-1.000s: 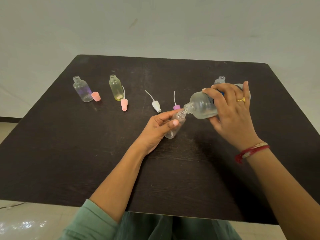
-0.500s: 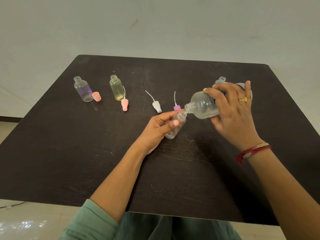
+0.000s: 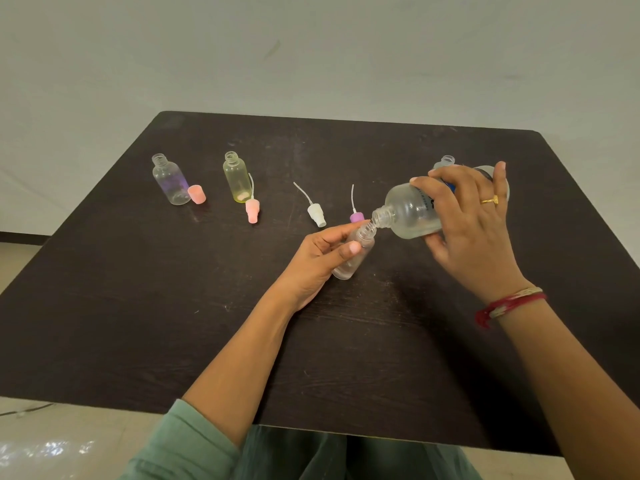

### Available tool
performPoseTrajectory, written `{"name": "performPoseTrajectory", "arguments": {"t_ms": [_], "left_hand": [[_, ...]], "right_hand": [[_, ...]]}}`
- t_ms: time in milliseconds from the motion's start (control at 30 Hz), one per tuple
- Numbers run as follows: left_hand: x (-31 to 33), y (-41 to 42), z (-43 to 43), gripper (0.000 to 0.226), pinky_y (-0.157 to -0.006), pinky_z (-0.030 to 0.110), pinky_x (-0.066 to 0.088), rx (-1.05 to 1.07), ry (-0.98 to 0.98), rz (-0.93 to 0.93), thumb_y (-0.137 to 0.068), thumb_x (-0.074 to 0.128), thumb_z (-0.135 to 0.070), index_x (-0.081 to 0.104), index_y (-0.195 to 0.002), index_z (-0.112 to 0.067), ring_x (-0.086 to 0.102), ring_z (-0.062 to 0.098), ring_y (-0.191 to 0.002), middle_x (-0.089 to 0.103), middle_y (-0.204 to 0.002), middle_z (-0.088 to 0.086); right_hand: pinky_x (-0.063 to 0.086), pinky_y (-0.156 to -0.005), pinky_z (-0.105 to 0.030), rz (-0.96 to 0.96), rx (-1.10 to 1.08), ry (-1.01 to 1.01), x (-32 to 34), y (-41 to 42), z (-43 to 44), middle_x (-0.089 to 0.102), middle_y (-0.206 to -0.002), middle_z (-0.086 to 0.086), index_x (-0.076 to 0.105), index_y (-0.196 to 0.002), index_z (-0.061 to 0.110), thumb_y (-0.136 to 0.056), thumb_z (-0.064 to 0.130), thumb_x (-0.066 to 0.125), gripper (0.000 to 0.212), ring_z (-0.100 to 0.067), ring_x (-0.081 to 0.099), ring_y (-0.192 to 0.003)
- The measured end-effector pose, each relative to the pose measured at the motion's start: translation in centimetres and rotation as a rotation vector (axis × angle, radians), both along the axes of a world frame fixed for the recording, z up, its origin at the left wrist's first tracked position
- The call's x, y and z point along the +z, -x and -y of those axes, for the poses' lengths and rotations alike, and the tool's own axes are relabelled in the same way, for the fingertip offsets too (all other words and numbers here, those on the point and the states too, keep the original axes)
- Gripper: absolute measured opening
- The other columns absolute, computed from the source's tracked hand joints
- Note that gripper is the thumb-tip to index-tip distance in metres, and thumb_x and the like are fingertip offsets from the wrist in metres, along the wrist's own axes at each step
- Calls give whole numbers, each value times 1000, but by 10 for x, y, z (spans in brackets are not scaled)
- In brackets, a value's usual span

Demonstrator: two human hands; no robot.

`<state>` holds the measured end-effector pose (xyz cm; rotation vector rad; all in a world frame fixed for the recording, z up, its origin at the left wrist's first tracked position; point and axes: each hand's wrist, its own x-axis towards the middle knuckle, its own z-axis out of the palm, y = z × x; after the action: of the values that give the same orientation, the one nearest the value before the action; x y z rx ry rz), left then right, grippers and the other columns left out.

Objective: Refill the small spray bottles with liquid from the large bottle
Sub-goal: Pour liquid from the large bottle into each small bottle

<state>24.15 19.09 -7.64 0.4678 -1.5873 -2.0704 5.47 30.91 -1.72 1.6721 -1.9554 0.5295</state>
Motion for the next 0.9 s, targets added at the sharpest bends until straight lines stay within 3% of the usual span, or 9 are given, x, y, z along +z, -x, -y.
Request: {"name": "performPoseTrajectory", "arguments": {"t_ms": [267,400,567,700,800,900], "left_hand": [[1,0,-1,53,-95,23,46,2,-6,-13,-76,68,-37,62,-123,-13,59,5,-110,69,-110,-6],[2,-2,0,45,-95,28,45,-6,-16,-22,-76,71,-44,69,-118,-25,56,13,-110,62,-114,5],[2,-3,1,53,-92,26,49,-20,-48,-29,-77,71,-45,65,-122,-17,61,8,-104,64,-121,0],[1,-2,1,59,-89,30,49,-17,-140,-50,-77,71,-49,64,-123,-13,62,12,-93,59,-123,9],[3,-3,3,43,-85,28,49,-4,-212,-96,-88,55,-44,67,-120,-18,61,11,-90,64,-110,3],[8,-3,3,43,-80,24,52,35,-294,-144,-92,40,-39,63,-119,-15,62,9,-83,69,-99,-2]], "right_hand": [[-2,-117,-50,26,0,-7,-5,0,0,51,-126,-11,46,-128,20,-75,12,74,61,-33,45,-124],[-1,-117,-50,68,6,-27,-10,-4,1,51,-126,-10,47,-130,19,-76,15,74,61,-31,45,-123],[3,-116,-54,155,24,-54,-13,-8,1,52,-125,-6,43,-133,22,-77,32,75,65,-26,47,-121],[6,-116,-54,384,79,-58,-17,-14,2,50,-129,3,38,-135,24,-78,50,66,69,-18,43,-124],[26,-113,-54,675,157,-9,-20,-16,3,46,-131,9,38,-134,26,-76,50,69,70,-15,43,-124],[39,-104,-35,836,214,48,-20,-16,2,45,-130,9,38,-133,28,-74,49,71,71,-12,44,-122]]}}
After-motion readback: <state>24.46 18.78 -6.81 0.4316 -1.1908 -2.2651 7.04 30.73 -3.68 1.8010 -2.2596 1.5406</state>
